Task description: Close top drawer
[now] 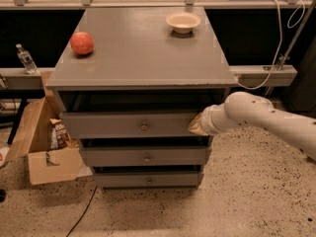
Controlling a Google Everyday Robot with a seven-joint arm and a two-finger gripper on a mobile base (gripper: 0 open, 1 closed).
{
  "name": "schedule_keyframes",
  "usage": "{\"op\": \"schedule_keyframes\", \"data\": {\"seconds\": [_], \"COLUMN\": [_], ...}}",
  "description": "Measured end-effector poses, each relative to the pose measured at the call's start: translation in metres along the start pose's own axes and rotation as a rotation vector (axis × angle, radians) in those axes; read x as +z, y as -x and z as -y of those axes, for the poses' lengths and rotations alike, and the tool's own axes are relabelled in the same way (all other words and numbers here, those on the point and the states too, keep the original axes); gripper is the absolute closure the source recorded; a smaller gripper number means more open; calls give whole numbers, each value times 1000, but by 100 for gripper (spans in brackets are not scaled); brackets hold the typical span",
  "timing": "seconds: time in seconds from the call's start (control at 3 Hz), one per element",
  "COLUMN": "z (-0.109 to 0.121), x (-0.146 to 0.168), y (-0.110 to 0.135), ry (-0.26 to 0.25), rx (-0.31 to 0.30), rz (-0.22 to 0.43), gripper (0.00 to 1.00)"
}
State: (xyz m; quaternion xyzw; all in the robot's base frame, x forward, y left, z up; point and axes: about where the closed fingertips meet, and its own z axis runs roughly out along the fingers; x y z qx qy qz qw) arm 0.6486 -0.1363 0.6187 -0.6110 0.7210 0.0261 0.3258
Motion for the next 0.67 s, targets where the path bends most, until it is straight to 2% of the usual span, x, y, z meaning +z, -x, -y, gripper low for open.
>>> {"op": "schedule_keyframes", "data": {"seconds": [0.33,0.67], "z": [-9,-34], "x": [-19,-61], "y": [-8,-18], "ry": [2,22], "rx": [12,39], "rz": [-12,-8], "gripper": [100,100]}}
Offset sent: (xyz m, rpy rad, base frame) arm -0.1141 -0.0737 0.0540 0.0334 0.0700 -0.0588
